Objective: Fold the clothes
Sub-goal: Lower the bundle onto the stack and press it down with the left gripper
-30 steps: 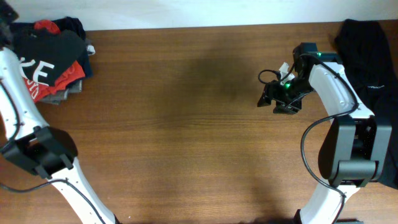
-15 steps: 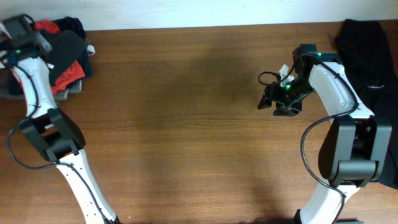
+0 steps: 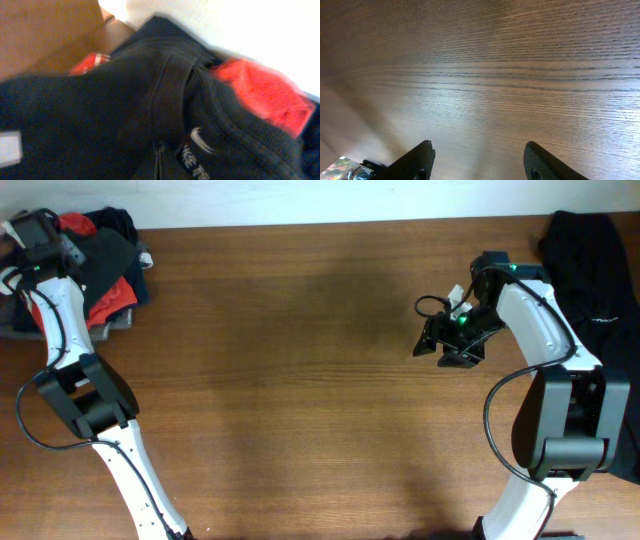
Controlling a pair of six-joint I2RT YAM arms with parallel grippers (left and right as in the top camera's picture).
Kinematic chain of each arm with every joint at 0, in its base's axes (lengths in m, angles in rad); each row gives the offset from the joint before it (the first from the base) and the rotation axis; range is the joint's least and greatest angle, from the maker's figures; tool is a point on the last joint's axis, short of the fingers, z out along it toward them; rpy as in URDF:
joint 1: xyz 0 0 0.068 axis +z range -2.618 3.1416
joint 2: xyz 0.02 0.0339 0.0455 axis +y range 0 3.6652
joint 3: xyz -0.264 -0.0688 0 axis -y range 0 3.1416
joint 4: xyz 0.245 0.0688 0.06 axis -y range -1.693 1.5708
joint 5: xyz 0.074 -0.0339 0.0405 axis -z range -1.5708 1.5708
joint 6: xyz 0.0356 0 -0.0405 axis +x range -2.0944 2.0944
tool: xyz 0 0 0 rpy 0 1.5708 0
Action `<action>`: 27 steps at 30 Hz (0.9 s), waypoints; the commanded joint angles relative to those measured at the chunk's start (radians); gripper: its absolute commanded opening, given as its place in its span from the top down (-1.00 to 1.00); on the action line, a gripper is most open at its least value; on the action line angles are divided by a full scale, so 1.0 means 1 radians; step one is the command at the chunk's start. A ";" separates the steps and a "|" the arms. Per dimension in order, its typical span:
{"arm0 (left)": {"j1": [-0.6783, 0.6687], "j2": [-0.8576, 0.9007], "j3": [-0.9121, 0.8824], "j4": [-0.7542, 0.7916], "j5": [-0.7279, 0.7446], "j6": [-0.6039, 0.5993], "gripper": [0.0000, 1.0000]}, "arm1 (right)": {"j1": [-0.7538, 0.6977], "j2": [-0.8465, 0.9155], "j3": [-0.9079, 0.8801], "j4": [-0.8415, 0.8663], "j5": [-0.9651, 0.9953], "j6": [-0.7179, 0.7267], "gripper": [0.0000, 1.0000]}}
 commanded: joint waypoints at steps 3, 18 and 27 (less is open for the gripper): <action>-0.016 -0.072 0.027 0.104 0.001 0.027 0.99 | -0.003 0.004 -0.004 0.016 -0.016 0.002 -0.25; 0.042 -0.059 0.009 0.074 -0.225 0.145 0.99 | -0.003 0.004 -0.004 0.009 -0.016 0.002 -0.24; 0.067 -0.011 0.008 0.027 -0.328 0.156 1.00 | -0.003 0.004 -0.004 0.010 -0.016 0.002 -0.23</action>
